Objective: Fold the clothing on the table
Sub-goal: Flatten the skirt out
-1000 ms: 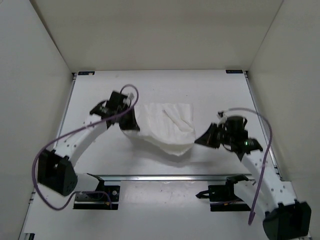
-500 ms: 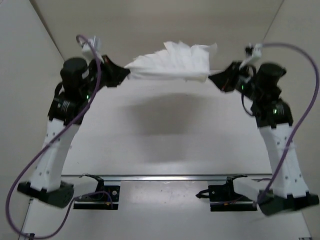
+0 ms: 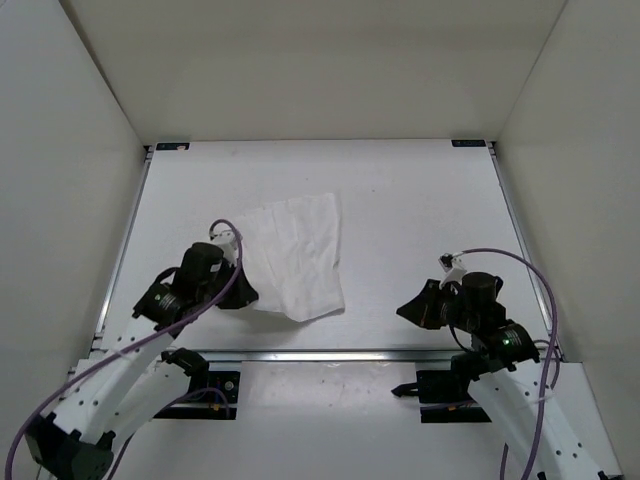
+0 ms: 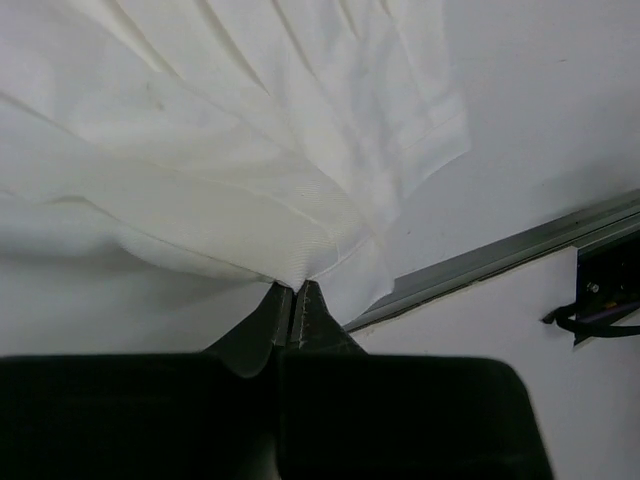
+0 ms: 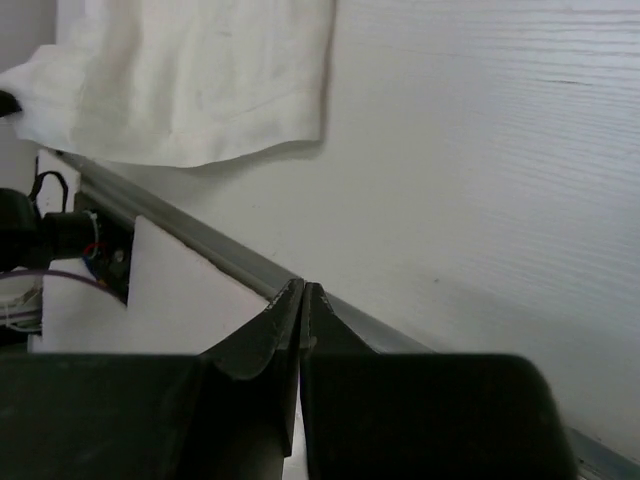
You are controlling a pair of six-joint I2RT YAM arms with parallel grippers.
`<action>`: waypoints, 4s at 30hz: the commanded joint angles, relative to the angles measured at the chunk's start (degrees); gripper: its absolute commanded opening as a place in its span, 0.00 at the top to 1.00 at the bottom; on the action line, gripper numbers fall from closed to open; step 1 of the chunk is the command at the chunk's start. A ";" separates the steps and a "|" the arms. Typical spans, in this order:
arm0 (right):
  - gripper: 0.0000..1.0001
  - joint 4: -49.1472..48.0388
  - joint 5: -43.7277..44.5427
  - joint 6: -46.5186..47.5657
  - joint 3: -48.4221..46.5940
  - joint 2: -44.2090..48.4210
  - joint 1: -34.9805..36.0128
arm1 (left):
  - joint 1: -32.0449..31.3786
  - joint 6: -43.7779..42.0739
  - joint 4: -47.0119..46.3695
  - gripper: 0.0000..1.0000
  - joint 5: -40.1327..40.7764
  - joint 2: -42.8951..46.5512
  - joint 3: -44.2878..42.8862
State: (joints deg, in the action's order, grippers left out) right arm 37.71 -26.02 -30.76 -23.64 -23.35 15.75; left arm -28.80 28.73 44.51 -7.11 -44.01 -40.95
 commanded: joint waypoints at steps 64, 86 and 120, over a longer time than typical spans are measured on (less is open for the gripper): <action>1.00 -34.30 5.18 -0.97 -13.01 -50.25 17.92 | 4.45 5.46 -1.71 1.00 0.43 2.89 8.18; 1.00 -19.16 1.50 -3.27 0.63 -18.54 5.45 | 2.42 0.02 -7.33 1.00 0.35 -16.97 -1.39; 1.00 -8.70 1.94 -3.06 1.03 1.03 6.92 | 1.98 3.60 -3.91 1.00 -0.97 11.82 7.36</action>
State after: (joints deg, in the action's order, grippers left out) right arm 32.58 -24.88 -26.74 -24.25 -25.65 20.05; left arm -27.81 27.29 36.95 -3.97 -37.06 -36.03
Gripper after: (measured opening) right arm 0.002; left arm 0.034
